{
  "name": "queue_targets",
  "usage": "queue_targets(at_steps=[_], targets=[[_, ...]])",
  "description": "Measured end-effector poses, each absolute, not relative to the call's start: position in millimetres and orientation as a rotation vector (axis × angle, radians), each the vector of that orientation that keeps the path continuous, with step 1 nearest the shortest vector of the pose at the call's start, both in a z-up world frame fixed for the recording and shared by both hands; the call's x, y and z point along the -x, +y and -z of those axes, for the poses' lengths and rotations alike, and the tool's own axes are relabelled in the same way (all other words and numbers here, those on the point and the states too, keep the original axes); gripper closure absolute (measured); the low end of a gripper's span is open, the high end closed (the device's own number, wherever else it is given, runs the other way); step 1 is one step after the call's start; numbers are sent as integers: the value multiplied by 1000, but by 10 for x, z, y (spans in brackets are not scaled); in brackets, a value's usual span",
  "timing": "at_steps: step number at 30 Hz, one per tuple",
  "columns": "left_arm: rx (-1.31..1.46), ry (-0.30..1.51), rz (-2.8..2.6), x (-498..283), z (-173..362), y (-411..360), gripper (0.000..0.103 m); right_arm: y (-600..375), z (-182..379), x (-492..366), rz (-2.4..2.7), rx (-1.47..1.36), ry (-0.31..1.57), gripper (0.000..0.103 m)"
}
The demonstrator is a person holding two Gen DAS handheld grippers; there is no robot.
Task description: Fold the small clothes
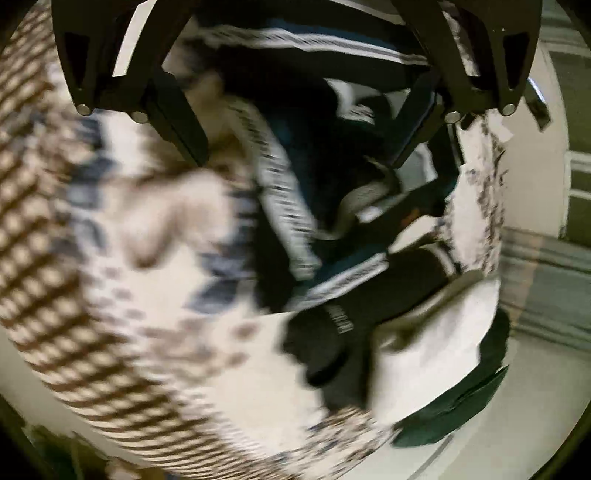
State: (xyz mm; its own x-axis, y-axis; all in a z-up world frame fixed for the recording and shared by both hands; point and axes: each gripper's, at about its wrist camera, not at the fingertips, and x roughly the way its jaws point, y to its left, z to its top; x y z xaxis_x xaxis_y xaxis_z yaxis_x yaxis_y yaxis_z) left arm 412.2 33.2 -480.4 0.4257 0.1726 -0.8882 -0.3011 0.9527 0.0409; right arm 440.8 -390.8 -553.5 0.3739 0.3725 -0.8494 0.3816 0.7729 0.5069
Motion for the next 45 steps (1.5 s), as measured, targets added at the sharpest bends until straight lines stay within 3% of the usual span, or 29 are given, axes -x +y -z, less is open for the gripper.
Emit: queue_targets(at_steps=[5,6,7,9,16,21,23,25,32,34,38,45], targets=[[129,1098,-320,-4050,4887,407,6,-3448,5725,-4850,-31,-736,1273,11],[138,1103,-322,-4038,4892,416,6,-3380,5805,-4922,-16,-738,1299,21],[145,1105,-322,-4041,4899,436,5,-3344,5866,-4967,-2,-731,1322,50],[157,1109,-317,-4059,4904,469,5,-3297,5928,-5002,69,-681,1360,94],[179,1112,-305,-4202,4950,568,6,-3494,5559,-4668,149,-626,1256,94],[160,1166,-290,-4432,5197,577,5,-3736,5849,-4572,134,-713,1335,93],[134,1217,-285,-4504,5376,591,5,-3843,6030,-4562,162,-734,1382,83],[118,1244,-272,-4519,5469,617,5,-3948,6032,-4522,229,-702,1372,62],[98,1244,-184,-4546,5071,590,5,-3977,5718,-4483,224,-577,1351,51],[22,1212,-138,-4755,4863,450,5,-3903,5543,-4598,153,-525,1324,38],[-124,1228,-35,-5390,4844,104,5,-3448,5428,-5219,0,-292,1326,38],[-364,1346,130,-6085,5370,-388,6,-2646,5963,-6316,-133,98,1476,38]])
